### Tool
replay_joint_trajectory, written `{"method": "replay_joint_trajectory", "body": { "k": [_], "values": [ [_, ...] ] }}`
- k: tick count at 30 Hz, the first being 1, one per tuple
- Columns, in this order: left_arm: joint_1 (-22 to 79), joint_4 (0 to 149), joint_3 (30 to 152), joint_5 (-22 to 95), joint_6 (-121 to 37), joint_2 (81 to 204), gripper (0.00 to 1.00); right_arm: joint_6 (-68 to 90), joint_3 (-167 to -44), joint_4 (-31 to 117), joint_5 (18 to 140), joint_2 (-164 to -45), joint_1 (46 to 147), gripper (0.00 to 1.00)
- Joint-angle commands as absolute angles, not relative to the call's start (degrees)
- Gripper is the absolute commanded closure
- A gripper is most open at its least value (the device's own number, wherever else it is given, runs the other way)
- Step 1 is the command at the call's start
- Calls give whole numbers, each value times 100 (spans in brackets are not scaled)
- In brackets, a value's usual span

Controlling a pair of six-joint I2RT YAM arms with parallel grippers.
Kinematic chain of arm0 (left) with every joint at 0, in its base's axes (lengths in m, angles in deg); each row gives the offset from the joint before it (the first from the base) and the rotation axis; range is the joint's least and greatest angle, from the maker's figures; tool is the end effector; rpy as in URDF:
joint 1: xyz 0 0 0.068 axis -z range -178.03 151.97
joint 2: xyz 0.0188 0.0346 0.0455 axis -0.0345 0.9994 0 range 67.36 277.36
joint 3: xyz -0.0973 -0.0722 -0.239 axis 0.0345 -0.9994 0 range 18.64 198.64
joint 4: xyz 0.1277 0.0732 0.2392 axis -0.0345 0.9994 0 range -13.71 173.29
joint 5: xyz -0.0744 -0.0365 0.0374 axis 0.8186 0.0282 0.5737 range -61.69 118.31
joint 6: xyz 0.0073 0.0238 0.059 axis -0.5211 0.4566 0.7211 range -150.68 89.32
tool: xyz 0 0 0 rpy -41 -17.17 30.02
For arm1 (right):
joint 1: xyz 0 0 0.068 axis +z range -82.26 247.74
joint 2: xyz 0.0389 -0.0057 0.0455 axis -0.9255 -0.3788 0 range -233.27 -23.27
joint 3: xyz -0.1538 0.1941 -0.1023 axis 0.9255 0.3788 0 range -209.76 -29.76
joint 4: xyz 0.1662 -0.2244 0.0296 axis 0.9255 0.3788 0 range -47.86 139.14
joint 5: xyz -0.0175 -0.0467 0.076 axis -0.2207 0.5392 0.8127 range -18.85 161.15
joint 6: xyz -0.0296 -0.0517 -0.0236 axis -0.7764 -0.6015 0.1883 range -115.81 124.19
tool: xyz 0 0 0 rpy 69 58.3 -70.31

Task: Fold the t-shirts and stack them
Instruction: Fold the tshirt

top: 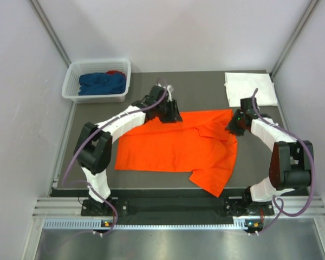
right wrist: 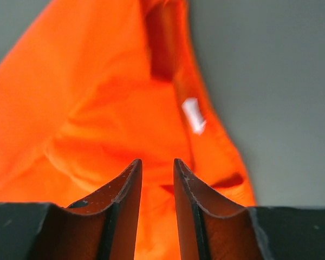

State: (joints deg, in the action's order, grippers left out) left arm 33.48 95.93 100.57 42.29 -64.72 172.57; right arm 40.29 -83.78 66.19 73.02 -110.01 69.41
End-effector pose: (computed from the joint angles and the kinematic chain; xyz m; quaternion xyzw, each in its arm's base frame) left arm 0.3732 -0.2428 0.2303 0.0284 0.9108 -0.3084 0.2730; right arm 0.3286 0.0111 0.1755 0.2791 0.9166 0.1074 0.2653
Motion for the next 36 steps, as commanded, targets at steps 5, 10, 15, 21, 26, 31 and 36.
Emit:
{"method": "replay_joint_trajectory", "body": {
  "k": [5,10,15,21,26,31,36],
  "values": [
    [3941,7806,9617,5011,-7576,17923,57,4515,-7952,6244,7150,-11037,7406,72],
    [4100,6936,9625,5134,-8174,18441,55,4541,-7793,6138,6992,-11019,7407,72],
    [4231,6785,9783,5134,-8438,18776,55,4524,-7766,6226,6843,-10967,7407,71],
    [4311,6978,9862,4906,-8474,18839,55,4489,-7784,6375,6588,-10896,7389,70],
    [4328,6970,9845,4774,-8508,18865,55,4515,-7810,6402,6535,-10914,7398,69],
    [4390,6961,9958,4774,-8535,18970,55,4497,-7758,6385,6456,-10958,7398,67],
    [4407,6979,10064,4774,-8588,19093,57,4506,-7652,6209,6482,-10923,7398,68]
  ]
}}
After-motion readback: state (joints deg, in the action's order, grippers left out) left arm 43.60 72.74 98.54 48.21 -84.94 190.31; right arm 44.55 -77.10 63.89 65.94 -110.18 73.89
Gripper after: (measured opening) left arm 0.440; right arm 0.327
